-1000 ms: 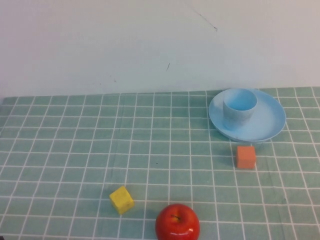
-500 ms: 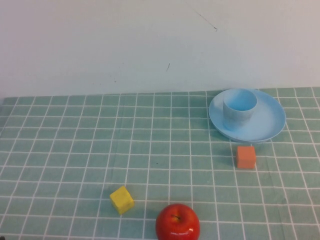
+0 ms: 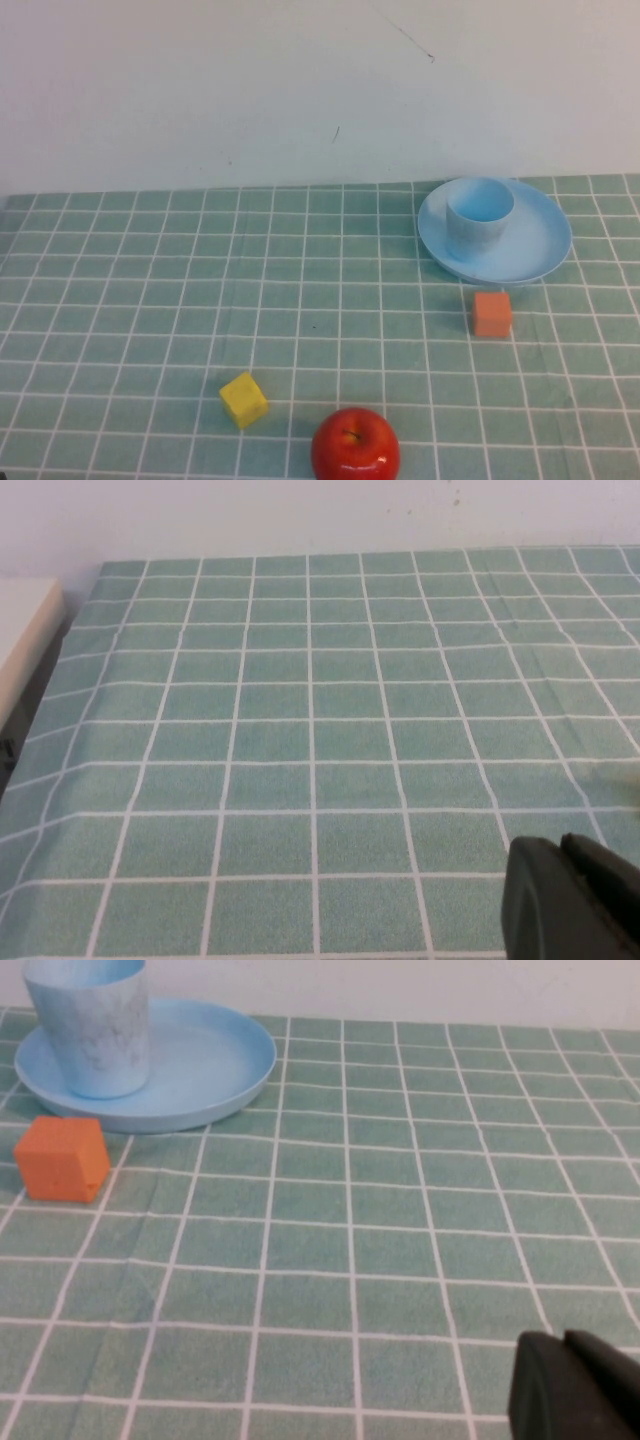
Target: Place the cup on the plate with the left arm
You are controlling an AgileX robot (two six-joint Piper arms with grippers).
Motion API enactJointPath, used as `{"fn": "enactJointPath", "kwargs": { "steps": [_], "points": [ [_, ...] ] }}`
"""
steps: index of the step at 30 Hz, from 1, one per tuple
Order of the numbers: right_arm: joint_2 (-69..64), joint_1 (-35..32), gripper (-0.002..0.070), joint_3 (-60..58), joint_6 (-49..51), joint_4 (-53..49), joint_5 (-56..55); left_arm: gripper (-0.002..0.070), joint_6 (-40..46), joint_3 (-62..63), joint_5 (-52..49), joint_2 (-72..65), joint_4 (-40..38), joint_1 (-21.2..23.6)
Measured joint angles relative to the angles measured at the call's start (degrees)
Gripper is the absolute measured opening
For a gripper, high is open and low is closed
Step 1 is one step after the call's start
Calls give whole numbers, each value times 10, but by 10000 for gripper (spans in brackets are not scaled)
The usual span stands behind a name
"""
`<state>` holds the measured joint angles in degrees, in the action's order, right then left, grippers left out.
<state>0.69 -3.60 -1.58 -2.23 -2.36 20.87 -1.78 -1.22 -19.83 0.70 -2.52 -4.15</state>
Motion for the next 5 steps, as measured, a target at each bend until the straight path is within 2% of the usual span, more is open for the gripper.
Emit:
{"fn": "enactJointPath", "kwargs": {
  "steps": [5],
  "points": [
    [0, 0, -2, 0, 0, 0, 0, -1, 0, 0, 0, 0, 0, 0]
  ]
}}
